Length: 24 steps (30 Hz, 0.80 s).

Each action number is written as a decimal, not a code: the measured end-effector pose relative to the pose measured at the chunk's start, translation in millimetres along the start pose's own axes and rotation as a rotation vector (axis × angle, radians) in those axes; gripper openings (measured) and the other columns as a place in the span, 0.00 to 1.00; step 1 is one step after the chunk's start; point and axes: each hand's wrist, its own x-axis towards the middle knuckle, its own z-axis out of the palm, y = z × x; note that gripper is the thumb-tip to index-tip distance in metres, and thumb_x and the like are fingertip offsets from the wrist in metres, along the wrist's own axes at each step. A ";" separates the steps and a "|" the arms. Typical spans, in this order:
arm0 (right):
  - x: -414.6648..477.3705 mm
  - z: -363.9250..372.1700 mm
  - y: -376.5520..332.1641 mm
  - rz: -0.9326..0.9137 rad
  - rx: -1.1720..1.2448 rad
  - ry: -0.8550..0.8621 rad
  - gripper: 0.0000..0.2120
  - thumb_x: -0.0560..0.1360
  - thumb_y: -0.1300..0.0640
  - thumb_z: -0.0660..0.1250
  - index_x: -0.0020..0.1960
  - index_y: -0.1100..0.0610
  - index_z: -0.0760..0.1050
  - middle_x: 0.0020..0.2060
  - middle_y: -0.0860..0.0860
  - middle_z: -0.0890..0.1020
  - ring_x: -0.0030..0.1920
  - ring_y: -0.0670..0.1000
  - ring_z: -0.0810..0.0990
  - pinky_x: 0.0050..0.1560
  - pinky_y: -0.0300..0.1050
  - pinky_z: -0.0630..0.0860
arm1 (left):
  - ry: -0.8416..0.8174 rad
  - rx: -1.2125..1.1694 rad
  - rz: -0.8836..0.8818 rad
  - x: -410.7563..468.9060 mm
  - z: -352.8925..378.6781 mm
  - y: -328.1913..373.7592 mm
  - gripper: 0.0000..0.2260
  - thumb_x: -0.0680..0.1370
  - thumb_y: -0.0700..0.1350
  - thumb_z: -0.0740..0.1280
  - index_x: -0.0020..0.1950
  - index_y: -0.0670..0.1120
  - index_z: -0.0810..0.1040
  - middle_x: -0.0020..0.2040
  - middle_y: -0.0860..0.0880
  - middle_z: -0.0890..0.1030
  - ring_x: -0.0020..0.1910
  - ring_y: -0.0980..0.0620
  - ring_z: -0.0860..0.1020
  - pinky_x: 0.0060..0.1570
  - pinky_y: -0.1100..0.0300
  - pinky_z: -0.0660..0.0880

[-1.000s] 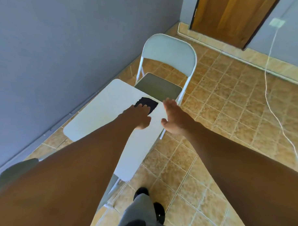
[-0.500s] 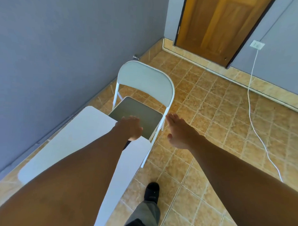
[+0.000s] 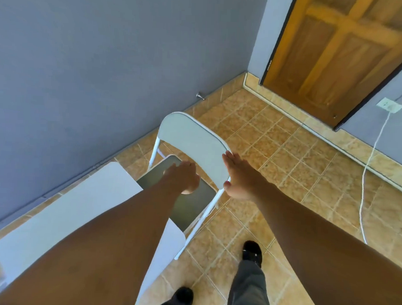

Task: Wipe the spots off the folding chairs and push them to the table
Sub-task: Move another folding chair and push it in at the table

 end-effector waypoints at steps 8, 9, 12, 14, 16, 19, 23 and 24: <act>94.9 -55.2 89.3 -0.248 -0.138 -0.096 0.36 0.80 0.55 0.59 0.80 0.56 0.41 0.80 0.52 0.44 0.80 0.53 0.43 0.79 0.51 0.44 | 0.009 -0.080 -0.183 60.5 -38.6 56.2 0.28 0.82 0.55 0.47 0.78 0.42 0.50 0.78 0.44 0.53 0.77 0.46 0.52 0.75 0.48 0.53; 105.0 -63.3 96.3 -0.266 -0.163 -0.119 0.36 0.81 0.55 0.59 0.80 0.56 0.41 0.80 0.52 0.44 0.80 0.52 0.42 0.79 0.51 0.44 | 0.010 -0.099 -0.207 64.1 -42.5 60.2 0.28 0.82 0.55 0.47 0.78 0.42 0.50 0.79 0.44 0.52 0.77 0.46 0.52 0.75 0.48 0.52; 135.2 -83.8 108.1 -0.324 -0.203 -0.159 0.36 0.81 0.55 0.58 0.80 0.57 0.39 0.80 0.51 0.41 0.79 0.51 0.40 0.79 0.49 0.43 | 0.005 -0.177 -0.277 73.5 -48.9 64.9 0.28 0.82 0.55 0.47 0.78 0.43 0.49 0.79 0.45 0.51 0.77 0.47 0.51 0.75 0.48 0.50; 153.7 -90.9 107.8 -0.368 -0.221 -0.182 0.36 0.81 0.56 0.58 0.80 0.57 0.39 0.80 0.51 0.41 0.79 0.51 0.40 0.79 0.50 0.43 | 0.004 -0.211 -0.315 81.1 -49.4 63.6 0.28 0.82 0.56 0.47 0.78 0.43 0.50 0.79 0.45 0.52 0.77 0.47 0.51 0.75 0.47 0.50; 171.4 -93.9 100.6 -0.414 -0.230 -0.204 0.36 0.81 0.57 0.58 0.80 0.57 0.39 0.80 0.51 0.41 0.79 0.51 0.40 0.79 0.50 0.43 | 0.006 -0.251 -0.348 88.7 -48.0 58.4 0.28 0.82 0.55 0.47 0.78 0.43 0.51 0.79 0.45 0.52 0.77 0.47 0.51 0.75 0.47 0.50; 201.3 -92.5 87.7 -0.490 -0.216 -0.176 0.34 0.81 0.59 0.58 0.80 0.55 0.41 0.80 0.49 0.44 0.79 0.50 0.41 0.78 0.48 0.44 | 0.000 -0.324 -0.395 100.5 -42.4 53.1 0.26 0.82 0.51 0.48 0.77 0.42 0.51 0.78 0.45 0.54 0.77 0.48 0.53 0.75 0.48 0.50; 231.2 -87.9 77.9 -0.541 -0.232 -0.199 0.34 0.80 0.62 0.58 0.80 0.55 0.44 0.80 0.49 0.48 0.79 0.49 0.44 0.77 0.48 0.44 | -0.044 -0.441 -0.437 113.0 -28.1 47.9 0.26 0.80 0.50 0.49 0.77 0.43 0.51 0.78 0.46 0.53 0.77 0.47 0.53 0.75 0.49 0.50; 240.4 -84.7 77.3 -0.554 -0.239 -0.199 0.34 0.79 0.63 0.58 0.80 0.55 0.45 0.80 0.49 0.49 0.79 0.49 0.44 0.77 0.48 0.44 | -0.046 -0.468 -0.453 115.7 -25.7 47.4 0.27 0.80 0.51 0.49 0.78 0.43 0.50 0.79 0.46 0.53 0.77 0.47 0.53 0.75 0.49 0.50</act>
